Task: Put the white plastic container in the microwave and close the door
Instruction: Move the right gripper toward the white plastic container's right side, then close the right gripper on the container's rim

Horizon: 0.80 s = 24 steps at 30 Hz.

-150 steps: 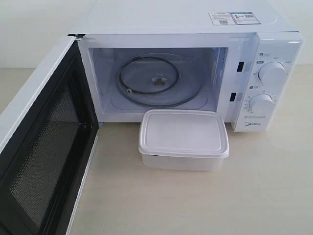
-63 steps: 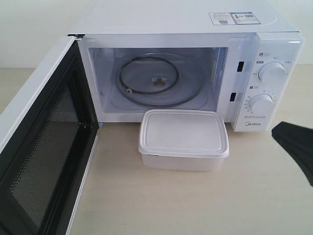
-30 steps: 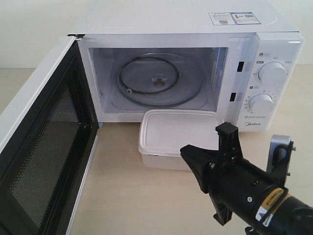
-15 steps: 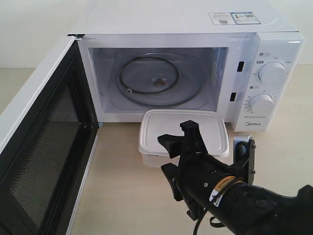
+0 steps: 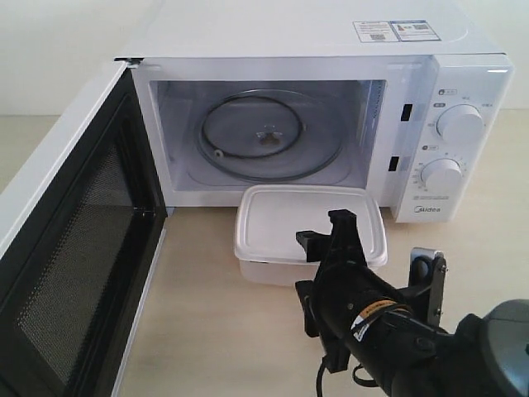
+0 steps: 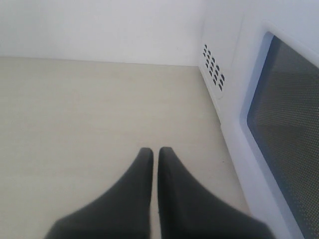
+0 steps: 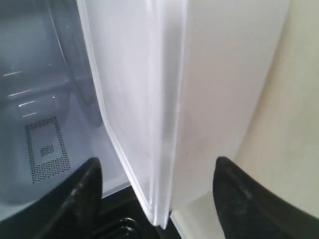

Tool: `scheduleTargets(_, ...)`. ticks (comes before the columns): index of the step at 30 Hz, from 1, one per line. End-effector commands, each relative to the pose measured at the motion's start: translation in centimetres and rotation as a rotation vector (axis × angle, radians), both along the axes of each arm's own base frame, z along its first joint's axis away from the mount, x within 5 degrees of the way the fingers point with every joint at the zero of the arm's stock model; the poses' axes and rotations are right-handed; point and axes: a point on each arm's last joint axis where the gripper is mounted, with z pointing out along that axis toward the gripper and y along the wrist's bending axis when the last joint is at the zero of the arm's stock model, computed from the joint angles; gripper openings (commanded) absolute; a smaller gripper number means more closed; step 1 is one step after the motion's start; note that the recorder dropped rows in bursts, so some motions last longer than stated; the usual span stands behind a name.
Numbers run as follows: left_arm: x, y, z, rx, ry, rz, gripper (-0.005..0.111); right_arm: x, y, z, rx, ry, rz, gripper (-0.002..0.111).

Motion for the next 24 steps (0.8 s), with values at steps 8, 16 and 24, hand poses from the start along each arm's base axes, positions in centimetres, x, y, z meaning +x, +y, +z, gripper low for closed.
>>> scheduleTargets(8, 0.0, 0.0, -0.1, -0.005, -0.006, -0.004, 0.004, 1.4, 1.1, 0.5, -0.011, 0.033, -0.092, 0.062)
scheduleTargets(16, 0.0, 0.0, -0.1, -0.005, -0.006, -0.004, 0.004, 2.3, 0.3, 0.3, -0.051, 0.056, -0.111, 0.062)
scheduleTargets(24, 0.0, 0.0, -0.1, -0.005, -0.006, -0.004, 0.004, 2.9, -0.2, 0.3, -0.078, 0.044, -0.102, 0.026)
